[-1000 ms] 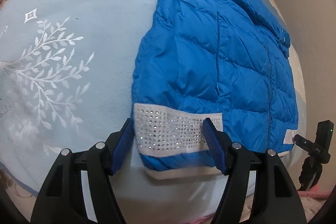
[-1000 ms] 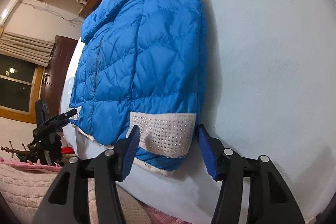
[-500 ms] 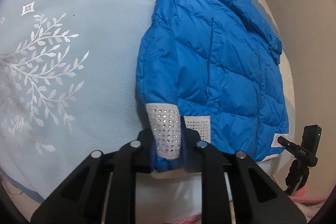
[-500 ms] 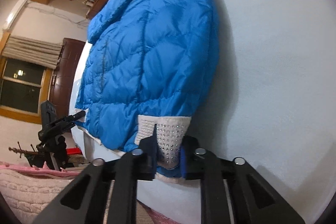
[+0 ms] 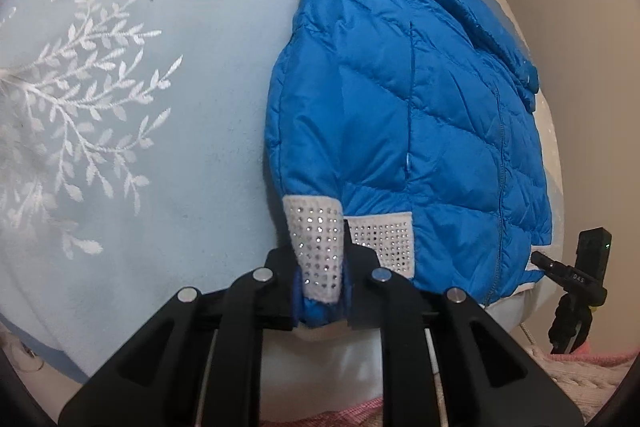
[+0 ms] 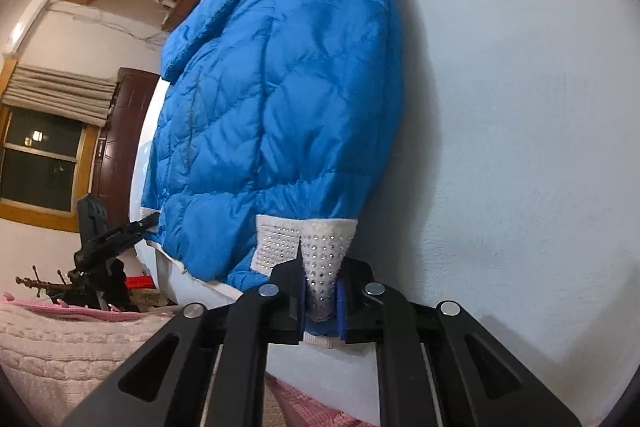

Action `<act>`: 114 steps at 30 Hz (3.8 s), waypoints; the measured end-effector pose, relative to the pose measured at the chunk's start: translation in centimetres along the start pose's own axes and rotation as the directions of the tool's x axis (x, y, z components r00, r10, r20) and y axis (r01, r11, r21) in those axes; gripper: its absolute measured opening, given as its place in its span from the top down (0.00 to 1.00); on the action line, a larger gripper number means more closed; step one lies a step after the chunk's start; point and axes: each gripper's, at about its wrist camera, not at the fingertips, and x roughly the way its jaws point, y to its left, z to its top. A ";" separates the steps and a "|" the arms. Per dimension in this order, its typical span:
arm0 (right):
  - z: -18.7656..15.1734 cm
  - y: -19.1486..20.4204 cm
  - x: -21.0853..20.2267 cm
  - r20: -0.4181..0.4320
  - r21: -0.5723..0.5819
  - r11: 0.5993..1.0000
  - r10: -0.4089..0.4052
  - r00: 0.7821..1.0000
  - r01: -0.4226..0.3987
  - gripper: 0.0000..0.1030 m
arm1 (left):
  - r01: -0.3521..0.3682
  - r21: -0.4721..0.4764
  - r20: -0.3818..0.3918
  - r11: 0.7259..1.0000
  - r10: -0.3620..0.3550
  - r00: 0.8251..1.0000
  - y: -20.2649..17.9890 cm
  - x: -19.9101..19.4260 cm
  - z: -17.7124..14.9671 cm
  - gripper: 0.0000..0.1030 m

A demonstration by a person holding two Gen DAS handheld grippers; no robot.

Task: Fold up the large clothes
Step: 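Grasp the studded hem edge with both grippers, then lift the hem with both grippers and fold it toward the collar, then lay the folded hem onto the jacket and open both grippers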

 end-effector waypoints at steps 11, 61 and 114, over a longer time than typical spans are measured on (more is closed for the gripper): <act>-0.8 -1.5 0.1 0.013 0.037 0.999 0.028 1.000 -0.028 0.89 | 0.005 0.009 0.001 1.000 -0.005 1.000 0.0 0.3 -0.3 0.85; 39.4 0.7 1.1 0.140 0.087 0.991 0.087 0.986 -0.100 0.88 | 0.108 -0.020 0.134 0.994 -0.104 0.985 -9.5 7.1 39.8 0.85; 32.7 5.3 -2.3 0.286 -0.004 0.950 -0.299 0.911 0.313 0.83 | -0.200 0.073 0.321 0.977 0.166 0.932 -11.1 1.2 34.1 0.81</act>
